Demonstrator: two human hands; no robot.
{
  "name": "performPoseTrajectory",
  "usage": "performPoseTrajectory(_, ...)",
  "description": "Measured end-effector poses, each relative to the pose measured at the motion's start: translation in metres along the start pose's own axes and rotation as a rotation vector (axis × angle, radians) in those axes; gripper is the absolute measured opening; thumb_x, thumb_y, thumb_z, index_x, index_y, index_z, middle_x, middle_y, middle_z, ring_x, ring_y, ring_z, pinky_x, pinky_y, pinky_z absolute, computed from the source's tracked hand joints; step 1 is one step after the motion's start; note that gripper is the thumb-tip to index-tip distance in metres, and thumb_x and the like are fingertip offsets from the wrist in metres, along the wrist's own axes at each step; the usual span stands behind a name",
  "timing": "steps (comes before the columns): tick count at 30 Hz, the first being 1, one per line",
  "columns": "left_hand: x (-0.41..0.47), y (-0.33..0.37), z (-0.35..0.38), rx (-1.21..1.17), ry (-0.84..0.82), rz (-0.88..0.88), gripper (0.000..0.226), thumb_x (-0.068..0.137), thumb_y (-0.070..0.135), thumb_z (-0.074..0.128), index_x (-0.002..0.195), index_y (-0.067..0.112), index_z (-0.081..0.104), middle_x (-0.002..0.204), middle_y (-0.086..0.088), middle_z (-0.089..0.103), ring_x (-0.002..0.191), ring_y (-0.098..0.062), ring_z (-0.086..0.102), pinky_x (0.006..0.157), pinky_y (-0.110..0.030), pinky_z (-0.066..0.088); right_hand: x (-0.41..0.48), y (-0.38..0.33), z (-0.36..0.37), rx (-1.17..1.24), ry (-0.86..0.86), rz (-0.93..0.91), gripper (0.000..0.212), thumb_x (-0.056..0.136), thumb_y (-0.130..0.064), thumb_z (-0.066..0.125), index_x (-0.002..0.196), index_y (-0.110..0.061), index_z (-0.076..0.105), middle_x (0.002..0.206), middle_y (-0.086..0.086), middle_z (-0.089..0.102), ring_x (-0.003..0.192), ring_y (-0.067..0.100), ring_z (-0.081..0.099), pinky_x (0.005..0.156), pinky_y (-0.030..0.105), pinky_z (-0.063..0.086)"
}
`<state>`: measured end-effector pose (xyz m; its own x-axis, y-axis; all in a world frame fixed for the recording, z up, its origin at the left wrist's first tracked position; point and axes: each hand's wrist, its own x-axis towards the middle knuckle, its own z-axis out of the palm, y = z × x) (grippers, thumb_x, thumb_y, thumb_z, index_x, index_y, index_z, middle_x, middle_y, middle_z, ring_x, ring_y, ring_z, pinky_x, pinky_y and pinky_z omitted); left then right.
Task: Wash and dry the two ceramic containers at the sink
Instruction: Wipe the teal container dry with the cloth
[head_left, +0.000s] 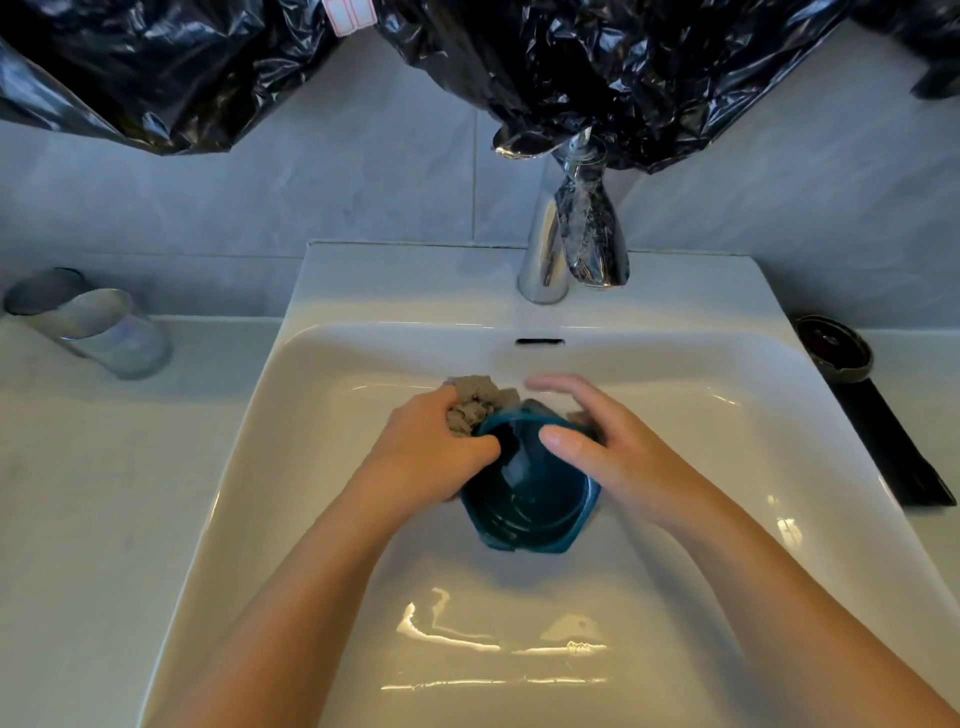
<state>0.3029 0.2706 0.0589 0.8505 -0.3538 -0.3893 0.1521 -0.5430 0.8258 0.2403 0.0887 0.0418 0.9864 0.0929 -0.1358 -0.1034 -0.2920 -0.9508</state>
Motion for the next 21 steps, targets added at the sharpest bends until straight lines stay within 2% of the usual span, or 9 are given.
performPoseTrajectory(3, 0.000, 0.001, 0.008, -0.237, 0.145, -0.072, 0.025, 0.082, 0.013, 0.062, 0.106, 0.020, 0.060, 0.097, -0.010, 0.066, 0.080, -0.023, 0.066, 0.051, -0.030, 0.058, 0.000, 0.001, 0.005, 0.111, 0.154, -0.023, 0.054, 0.075, -0.057, 0.062, 0.126, -0.051, 0.046, 0.105, -0.012, 0.066, 0.098, 0.007, 0.068, 0.078, 0.022, 0.055)
performPoseTrajectory(6, -0.001, -0.001, 0.012, -0.353, 0.202, -0.086, 0.021, 0.082, 0.013, 0.062, 0.102, 0.022, 0.062, 0.096, -0.010, 0.068, 0.081, -0.022, 0.068, 0.058, -0.035, 0.061, 0.003, 0.000, 0.012, 0.157, 0.295, -0.064, 0.036, 0.080, -0.037, 0.060, 0.116, -0.040, 0.054, 0.100, -0.011, 0.070, 0.093, 0.004, 0.069, 0.070, 0.020, 0.055)
performPoseTrajectory(8, 0.001, -0.004, 0.008, -0.192, 0.160, -0.004, 0.019, 0.082, 0.016, 0.063, 0.099, 0.025, 0.060, 0.092, -0.004, 0.068, 0.081, -0.018, 0.067, 0.066, -0.036, 0.061, 0.004, 0.000, 0.010, 0.141, 0.312, -0.065, 0.031, 0.081, -0.031, 0.057, 0.111, -0.038, 0.059, 0.096, -0.012, 0.071, 0.092, 0.006, 0.069, 0.070, 0.022, 0.055)
performPoseTrajectory(11, 0.001, -0.003, 0.000, 0.088, 0.051, 0.111, 0.023, 0.080, 0.022, 0.066, 0.103, 0.021, 0.061, 0.091, 0.000, 0.066, 0.082, -0.019, 0.066, 0.073, -0.040, 0.059, 0.002, 0.000, 0.002, 0.059, 0.209, -0.067, 0.029, 0.081, -0.028, 0.057, 0.108, -0.039, 0.061, 0.097, -0.016, 0.069, 0.093, 0.006, 0.067, 0.071, 0.023, 0.056)
performPoseTrajectory(15, 0.000, -0.001, -0.002, 0.204, 0.012, 0.183, 0.024, 0.078, 0.023, 0.067, 0.101, 0.016, 0.065, 0.090, -0.003, 0.068, 0.081, -0.021, 0.066, 0.070, -0.044, 0.059, 0.002, 0.000, 0.001, -0.026, 0.064, -0.037, 0.030, 0.081, -0.033, 0.059, 0.110, -0.042, 0.060, 0.099, -0.018, 0.068, 0.096, 0.006, 0.066, 0.076, 0.024, 0.058)
performPoseTrajectory(19, 0.002, 0.000, 0.004, -0.005, 0.174, 0.101, 0.022, 0.081, 0.014, 0.063, 0.099, 0.027, 0.062, 0.086, 0.006, 0.065, 0.080, -0.013, 0.064, 0.073, -0.037, 0.060, 0.001, 0.003, 0.002, 0.058, 0.148, -0.010, 0.042, 0.080, -0.044, 0.061, 0.121, -0.046, 0.053, 0.101, -0.007, 0.069, 0.094, 0.012, 0.070, 0.076, 0.027, 0.059)
performPoseTrajectory(21, 0.002, 0.000, 0.008, -0.203, 0.239, 0.002, 0.020, 0.081, 0.012, 0.062, 0.096, 0.025, 0.061, 0.089, -0.002, 0.067, 0.082, -0.021, 0.066, 0.070, -0.041, 0.061, 0.003, 0.005, 0.003, 0.079, 0.225, -0.020, 0.037, 0.078, -0.046, 0.060, 0.116, -0.042, 0.056, 0.100, -0.008, 0.070, 0.096, 0.010, 0.069, 0.076, 0.027, 0.059)
